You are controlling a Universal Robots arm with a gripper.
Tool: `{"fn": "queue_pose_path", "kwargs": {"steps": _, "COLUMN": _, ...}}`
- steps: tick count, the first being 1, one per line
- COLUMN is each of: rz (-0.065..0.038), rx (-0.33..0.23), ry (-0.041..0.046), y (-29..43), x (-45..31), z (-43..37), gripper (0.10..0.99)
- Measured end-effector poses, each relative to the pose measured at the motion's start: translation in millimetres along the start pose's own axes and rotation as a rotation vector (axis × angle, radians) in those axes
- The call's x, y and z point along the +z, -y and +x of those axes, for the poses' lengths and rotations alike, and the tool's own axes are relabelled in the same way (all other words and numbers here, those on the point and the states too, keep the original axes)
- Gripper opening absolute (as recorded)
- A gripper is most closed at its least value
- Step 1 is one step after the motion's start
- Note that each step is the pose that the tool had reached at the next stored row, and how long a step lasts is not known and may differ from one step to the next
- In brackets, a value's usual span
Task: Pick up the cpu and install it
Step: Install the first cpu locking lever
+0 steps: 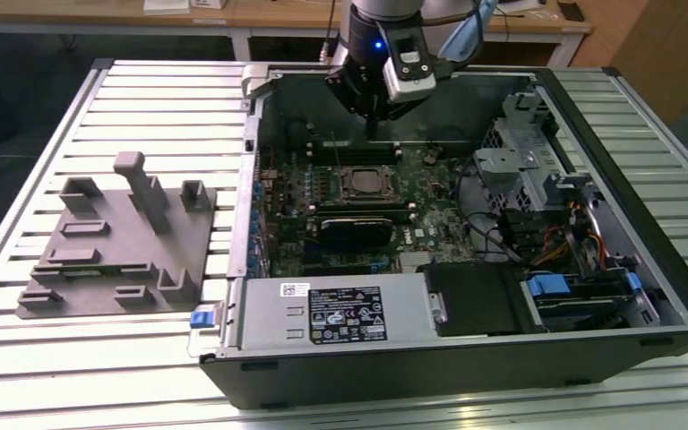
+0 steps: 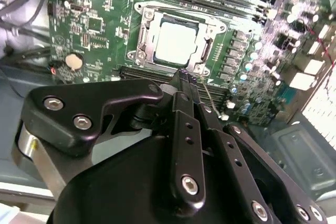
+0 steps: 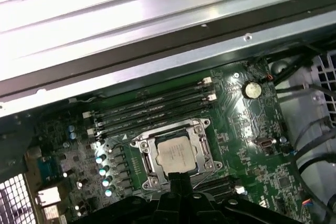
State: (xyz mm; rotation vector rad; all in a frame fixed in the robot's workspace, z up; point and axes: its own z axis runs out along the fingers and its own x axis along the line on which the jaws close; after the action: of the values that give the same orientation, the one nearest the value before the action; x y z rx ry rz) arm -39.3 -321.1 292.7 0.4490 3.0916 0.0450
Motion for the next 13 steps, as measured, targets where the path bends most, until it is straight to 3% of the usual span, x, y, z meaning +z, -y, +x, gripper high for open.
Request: {"fn": "queue_pose_path", "kwargs": {"steps": 13, "rz": -0.003, "rx": -0.237, "ry": -0.0073, "y": 0.0, "x": 1.2, "z": 0.0, "gripper": 0.106}}
